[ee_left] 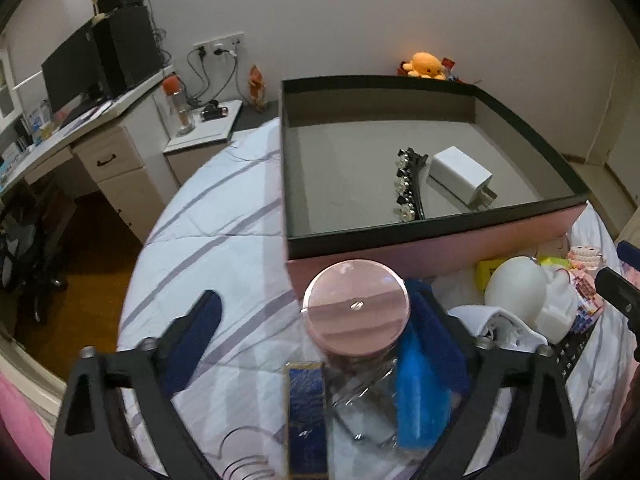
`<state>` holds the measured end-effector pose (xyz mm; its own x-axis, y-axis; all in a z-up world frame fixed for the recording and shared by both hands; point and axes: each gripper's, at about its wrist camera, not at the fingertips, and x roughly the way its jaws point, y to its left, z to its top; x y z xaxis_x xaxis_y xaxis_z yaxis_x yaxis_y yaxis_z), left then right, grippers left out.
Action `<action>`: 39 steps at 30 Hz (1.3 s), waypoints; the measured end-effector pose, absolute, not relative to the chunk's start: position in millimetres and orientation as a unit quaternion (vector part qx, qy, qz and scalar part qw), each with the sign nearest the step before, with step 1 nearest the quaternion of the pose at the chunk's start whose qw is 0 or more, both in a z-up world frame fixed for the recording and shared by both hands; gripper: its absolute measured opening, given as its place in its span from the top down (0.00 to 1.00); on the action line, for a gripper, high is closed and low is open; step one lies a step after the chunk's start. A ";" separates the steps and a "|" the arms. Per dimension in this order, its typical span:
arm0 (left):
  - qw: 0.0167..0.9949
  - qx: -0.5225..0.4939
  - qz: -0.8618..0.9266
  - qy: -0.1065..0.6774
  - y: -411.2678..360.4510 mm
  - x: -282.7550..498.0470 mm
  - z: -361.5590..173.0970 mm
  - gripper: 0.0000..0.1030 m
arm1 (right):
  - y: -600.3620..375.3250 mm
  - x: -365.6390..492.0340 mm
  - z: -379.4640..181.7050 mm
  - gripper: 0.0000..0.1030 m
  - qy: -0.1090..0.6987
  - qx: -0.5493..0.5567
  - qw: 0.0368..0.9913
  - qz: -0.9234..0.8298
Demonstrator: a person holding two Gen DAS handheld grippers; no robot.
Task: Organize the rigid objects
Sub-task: 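Grasp the rose-gold jar with left tool while right tool grasps Hello Kitty figure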
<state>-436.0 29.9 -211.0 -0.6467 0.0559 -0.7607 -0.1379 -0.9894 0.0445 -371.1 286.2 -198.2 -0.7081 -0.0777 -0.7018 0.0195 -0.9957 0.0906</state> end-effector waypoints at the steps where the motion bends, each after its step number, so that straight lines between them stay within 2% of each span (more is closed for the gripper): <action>1: 0.061 -0.421 0.904 0.040 30.0 -438.0 -212.7 0.36 | 287.1 -371.4 -199.4 0.00 -0.039 0.383 0.026 -0.923; 3: 0.075 -0.429 0.900 0.030 31.0 -440.9 -215.5 0.54 | 289.1 -372.3 -201.6 0.00 -0.040 0.386 0.024 -0.921; 17: 0.107 -0.402 0.909 0.029 25.5 -415.1 -186.5 0.54 | 298.4 -369.3 -205.0 0.00 -0.050 0.390 0.024 -0.919; 23: 0.120 -0.378 0.917 0.028 23.6 -399.8 -166.2 0.54 | 320.1 -377.9 -208.7 0.00 -0.066 0.394 -0.011 -0.917; 31: 0.133 -0.375 0.917 0.031 32.7 -394.7 -160.5 0.54 | 326.5 -394.6 -222.3 0.00 -0.076 0.424 0.020 -0.902; 35: 0.131 -0.379 0.915 0.035 35.7 -394.3 -161.0 0.54 | 333.9 -401.4 -230.4 0.02 -0.093 0.431 0.036 -0.897; 39: 0.134 -0.377 0.916 0.037 37.4 -392.8 -158.7 0.54 | 331.9 -398.5 -229.3 0.07 -0.058 0.432 0.000 -0.900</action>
<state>-392.8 37.4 -158.7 -0.6802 0.2167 -0.7003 -0.2728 -0.9615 -0.0326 -398.5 331.9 -229.3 -0.6263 -0.0508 -0.7779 -0.0498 -0.9932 0.1049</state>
